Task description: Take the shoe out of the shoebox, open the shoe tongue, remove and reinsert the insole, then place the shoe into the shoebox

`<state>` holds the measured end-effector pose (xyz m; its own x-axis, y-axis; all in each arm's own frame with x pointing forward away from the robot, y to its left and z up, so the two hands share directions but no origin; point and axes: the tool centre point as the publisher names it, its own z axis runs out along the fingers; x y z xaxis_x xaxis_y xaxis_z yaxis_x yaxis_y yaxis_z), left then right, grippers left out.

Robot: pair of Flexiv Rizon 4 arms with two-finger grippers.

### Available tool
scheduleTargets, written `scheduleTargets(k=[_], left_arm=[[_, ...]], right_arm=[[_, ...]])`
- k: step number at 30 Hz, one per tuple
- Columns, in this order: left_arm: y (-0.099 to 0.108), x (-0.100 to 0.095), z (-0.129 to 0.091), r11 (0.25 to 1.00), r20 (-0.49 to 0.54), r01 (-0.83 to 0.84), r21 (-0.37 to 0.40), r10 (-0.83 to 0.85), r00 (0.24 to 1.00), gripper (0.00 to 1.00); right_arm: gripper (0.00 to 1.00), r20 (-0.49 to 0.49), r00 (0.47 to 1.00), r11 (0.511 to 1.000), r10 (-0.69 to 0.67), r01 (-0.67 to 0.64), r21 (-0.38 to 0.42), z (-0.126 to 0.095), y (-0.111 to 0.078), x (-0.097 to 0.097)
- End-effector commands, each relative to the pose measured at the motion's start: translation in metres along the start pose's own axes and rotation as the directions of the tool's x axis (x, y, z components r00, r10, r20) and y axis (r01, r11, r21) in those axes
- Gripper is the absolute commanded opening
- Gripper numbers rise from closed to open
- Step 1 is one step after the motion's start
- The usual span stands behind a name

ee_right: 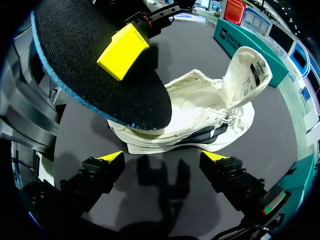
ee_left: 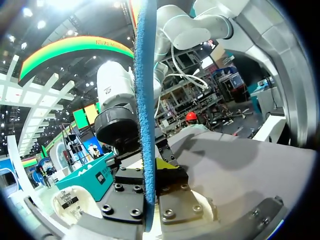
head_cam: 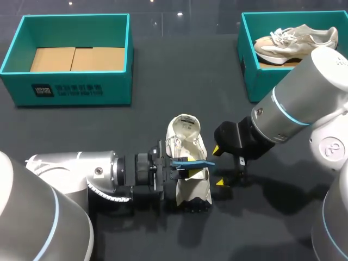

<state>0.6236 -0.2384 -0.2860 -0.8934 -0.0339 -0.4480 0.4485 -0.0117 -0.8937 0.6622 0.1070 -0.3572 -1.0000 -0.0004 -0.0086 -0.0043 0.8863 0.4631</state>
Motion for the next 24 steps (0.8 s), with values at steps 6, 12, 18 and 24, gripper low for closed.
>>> scheduleTargets(k=[6, 12, 18, 24], left_arm=[[0.0, 0.007, 0.006, 1.0, -0.016, -0.006, 0.008, 0.006, 1.0, 0.0], [0.008, 0.004, 0.008, 1.0, -0.011, 0.0, -0.003, 0.0, 1.0, 0.0], [0.014, 0.003, 0.005, 1.0, -0.005, 0.017, -0.014, -0.017, 1.0, 0.0], [0.029, 0.0, 0.002, 0.998, 0.008, 0.054, -0.03, -0.053, 0.999, 0.0]], right_arm=[[1.0, 0.003, 1.0, 1.0, 0.001, -0.001, 0.003, 0.0, 0.0, 0.002], [1.0, 0.003, 1.0, 1.0, 0.001, -0.001, 0.003, 0.0, 0.0, 0.002], [1.0, 0.003, 1.0, 1.0, 0.001, -0.001, 0.003, 0.0, 0.0, 0.002], [1.0, 0.003, 1.0, 1.0, 0.001, -0.001, 0.003, 0.0, 0.0, 0.002]])
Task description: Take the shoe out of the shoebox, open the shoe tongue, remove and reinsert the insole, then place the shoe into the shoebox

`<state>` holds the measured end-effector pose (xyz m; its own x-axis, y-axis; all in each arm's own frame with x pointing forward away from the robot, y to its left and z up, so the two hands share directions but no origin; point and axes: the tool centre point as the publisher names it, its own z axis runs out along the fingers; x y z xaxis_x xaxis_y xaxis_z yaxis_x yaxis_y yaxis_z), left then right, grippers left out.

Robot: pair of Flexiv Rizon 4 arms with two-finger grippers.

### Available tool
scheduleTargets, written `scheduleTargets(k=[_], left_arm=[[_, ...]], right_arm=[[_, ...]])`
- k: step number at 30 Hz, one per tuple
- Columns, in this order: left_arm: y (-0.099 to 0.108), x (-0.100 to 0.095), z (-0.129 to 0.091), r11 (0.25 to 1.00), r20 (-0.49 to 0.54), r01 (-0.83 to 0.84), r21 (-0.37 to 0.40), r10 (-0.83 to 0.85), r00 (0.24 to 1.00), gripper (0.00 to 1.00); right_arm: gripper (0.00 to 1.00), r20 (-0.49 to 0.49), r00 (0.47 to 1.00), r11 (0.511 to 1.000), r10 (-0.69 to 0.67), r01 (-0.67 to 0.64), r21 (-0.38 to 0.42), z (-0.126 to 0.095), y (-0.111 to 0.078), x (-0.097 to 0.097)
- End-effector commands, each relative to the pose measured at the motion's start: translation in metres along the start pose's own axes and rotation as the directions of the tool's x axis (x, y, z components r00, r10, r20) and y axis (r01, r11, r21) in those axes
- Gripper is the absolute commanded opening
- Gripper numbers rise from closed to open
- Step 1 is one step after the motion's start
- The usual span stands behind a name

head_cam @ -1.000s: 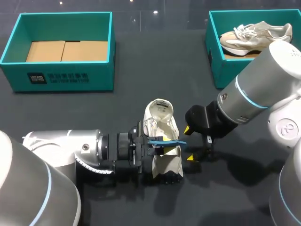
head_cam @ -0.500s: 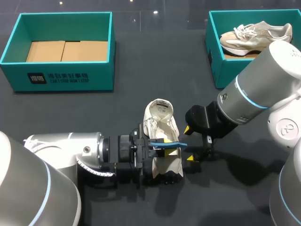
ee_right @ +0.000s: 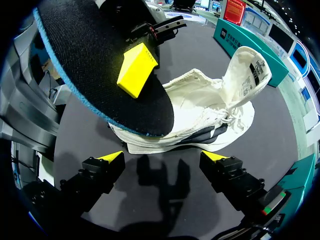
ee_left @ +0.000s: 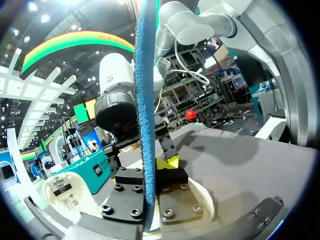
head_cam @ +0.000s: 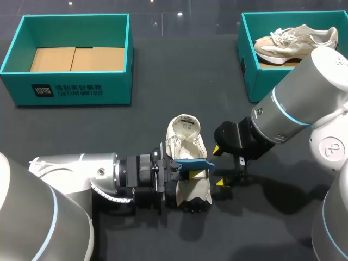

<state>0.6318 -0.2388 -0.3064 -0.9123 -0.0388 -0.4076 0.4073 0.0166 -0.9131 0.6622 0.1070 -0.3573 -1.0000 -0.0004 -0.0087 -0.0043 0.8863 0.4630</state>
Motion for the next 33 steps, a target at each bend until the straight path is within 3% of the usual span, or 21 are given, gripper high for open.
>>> scheduleTargets(k=[1, 13, 33], left_arm=[[0.008, -0.002, 0.001, 1.0, 0.003, 0.01, -0.001, -0.01, 1.0, 0.0], [0.025, -0.008, -0.003, 0.999, 0.019, 0.022, -0.037, -0.022, 1.0, 0.0], [0.047, -0.011, -0.005, 0.991, -0.027, -0.101, -0.088, 0.099, 0.995, 0.0]], right_arm=[[1.0, 0.003, 1.0, 1.0, 0.001, -0.001, 0.003, 0.0, 0.0, 0.002], [1.0, 0.003, 1.0, 1.0, 0.001, -0.001, 0.003, 0.0, 0.0, 0.002], [1.0, 0.003, 1.0, 1.0, 0.001, -0.001, 0.003, 0.0, 0.0, 0.002]])
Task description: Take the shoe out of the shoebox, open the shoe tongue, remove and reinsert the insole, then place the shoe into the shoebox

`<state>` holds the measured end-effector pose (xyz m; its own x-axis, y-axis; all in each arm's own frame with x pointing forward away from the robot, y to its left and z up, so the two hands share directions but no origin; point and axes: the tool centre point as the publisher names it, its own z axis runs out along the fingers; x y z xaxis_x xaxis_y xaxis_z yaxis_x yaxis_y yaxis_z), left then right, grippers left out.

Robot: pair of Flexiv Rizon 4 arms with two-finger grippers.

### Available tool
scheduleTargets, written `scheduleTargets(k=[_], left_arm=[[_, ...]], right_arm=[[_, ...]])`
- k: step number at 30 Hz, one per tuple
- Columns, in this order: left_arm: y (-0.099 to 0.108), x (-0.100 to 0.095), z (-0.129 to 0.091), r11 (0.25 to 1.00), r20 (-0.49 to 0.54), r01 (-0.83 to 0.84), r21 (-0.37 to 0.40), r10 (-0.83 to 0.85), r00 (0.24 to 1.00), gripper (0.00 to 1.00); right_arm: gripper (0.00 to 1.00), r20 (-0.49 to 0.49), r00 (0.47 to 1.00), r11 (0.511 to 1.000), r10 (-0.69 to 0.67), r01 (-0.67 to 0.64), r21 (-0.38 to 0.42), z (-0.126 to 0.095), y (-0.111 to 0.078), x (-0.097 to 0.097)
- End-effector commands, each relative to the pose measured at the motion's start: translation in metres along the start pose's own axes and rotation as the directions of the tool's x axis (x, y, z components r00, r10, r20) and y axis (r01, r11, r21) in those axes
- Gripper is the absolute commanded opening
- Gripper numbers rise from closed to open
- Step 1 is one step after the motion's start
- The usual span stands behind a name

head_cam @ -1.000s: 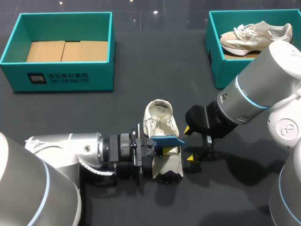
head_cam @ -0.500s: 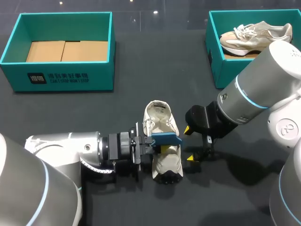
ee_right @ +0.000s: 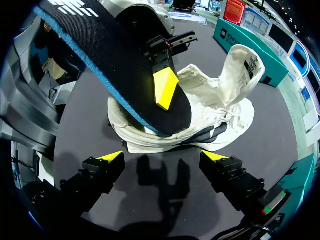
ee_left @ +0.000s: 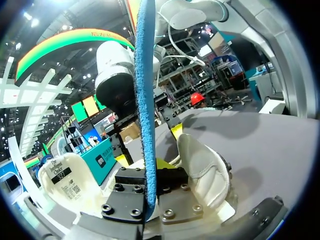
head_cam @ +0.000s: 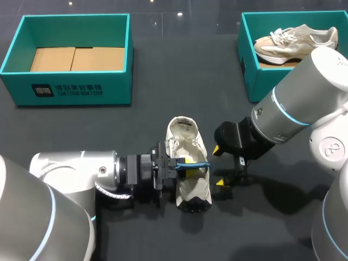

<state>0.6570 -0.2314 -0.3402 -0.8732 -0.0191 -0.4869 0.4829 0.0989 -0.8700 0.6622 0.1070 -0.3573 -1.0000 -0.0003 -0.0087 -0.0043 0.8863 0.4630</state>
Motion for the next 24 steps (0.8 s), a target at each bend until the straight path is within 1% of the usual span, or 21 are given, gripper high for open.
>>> scheduleTargets(k=[1, 7, 16, 19, 24], left_arm=[[0.007, -0.001, 0.002, 1.0, -0.009, -0.017, -0.013, 0.017, 1.0, 0.0], [0.012, -0.004, 0.002, 0.997, -0.005, -0.05, -0.056, 0.05, 0.999, 0.0], [0.029, -0.008, 0.003, 0.997, -0.005, -0.022, -0.08, 0.022, 1.0, 0.0], [0.029, -0.008, 0.004, 0.997, -0.009, -0.014, -0.072, 0.013, 1.0, 0.0], [0.023, -0.008, 0.005, 0.998, -0.014, -0.014, -0.056, 0.013, 1.0, 0.0]], right_arm=[[1.0, 0.003, 1.0, 1.0, 0.001, -0.001, 0.003, 0.0, 0.0, 0.002], [1.0, 0.003, 1.0, 1.0, 0.001, -0.001, 0.003, 0.0, 0.0, 0.002], [1.0, 0.003, 1.0, 1.0, 0.001, -0.001, 0.003, 0.0, 0.0, 0.002], [1.0, 0.003, 1.0, 1.0, 0.001, -0.001, 0.003, 0.0, 0.0, 0.002], [1.0, 0.003, 1.0, 1.0, 0.001, -0.001, 0.003, 0.0, 0.0, 0.002]])
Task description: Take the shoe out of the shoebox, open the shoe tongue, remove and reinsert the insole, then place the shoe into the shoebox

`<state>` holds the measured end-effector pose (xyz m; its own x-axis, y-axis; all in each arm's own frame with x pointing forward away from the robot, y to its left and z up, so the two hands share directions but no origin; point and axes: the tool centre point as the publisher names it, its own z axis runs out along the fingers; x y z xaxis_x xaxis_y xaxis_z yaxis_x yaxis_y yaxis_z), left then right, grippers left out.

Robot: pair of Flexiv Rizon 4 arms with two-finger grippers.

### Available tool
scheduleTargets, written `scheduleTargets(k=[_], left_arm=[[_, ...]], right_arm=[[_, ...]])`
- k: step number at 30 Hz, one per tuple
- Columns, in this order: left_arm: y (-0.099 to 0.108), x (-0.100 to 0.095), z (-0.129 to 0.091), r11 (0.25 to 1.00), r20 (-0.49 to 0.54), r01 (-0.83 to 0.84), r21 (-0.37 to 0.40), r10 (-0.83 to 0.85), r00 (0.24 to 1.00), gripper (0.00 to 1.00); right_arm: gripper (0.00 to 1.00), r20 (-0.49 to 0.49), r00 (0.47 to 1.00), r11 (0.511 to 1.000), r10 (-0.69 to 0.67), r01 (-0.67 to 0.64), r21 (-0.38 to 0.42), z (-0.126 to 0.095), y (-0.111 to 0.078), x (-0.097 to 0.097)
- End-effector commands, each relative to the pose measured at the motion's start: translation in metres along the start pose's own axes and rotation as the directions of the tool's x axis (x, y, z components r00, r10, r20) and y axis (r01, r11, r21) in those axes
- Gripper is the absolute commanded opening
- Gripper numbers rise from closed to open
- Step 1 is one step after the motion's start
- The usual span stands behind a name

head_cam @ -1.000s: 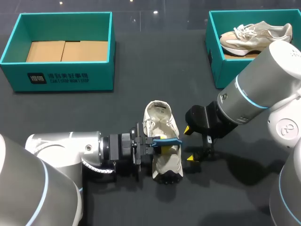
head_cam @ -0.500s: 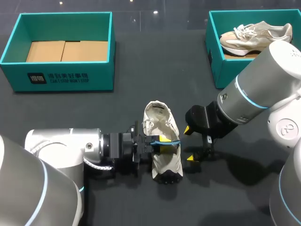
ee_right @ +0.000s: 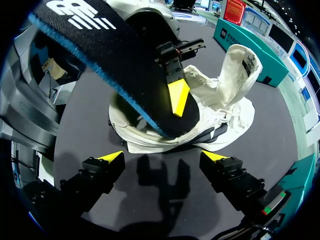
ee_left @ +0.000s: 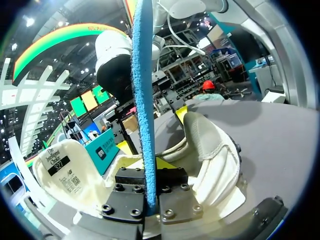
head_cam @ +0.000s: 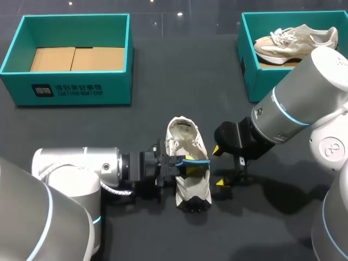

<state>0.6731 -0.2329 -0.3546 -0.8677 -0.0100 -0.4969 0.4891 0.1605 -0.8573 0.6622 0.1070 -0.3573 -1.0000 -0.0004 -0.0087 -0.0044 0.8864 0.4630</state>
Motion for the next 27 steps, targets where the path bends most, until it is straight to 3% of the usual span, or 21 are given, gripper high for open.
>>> scheduleTargets(k=[1, 12, 22, 27], left_arm=[[0.002, -0.001, 0.002, 1.0, -0.007, 0.0, 0.009, 0.001, 1.0, 0.0], [-0.007, -0.003, 0.004, 1.0, -0.012, -0.004, 0.024, 0.004, 1.0, 0.0], [-0.013, -0.002, 0.007, 1.0, -0.022, -0.008, 0.031, 0.008, 1.0, 0.17], [-0.016, -0.002, 0.007, 0.999, -0.023, -0.011, 0.031, 0.012, 1.0, 0.18]], right_arm=[[1.0, 0.003, 1.0, 1.0, 0.001, -0.001, 0.003, 0.0, 0.0, 0.002], [1.0, 0.003, 1.0, 1.0, 0.001, -0.001, 0.003, 0.0, 0.0, 0.002], [1.0, 0.003, 1.0, 1.0, 0.001, -0.001, 0.003, 0.0, 0.0, 0.002], [1.0, 0.003, 1.0, 1.0, 0.001, -0.001, 0.003, 0.0, 0.0, 0.002]])
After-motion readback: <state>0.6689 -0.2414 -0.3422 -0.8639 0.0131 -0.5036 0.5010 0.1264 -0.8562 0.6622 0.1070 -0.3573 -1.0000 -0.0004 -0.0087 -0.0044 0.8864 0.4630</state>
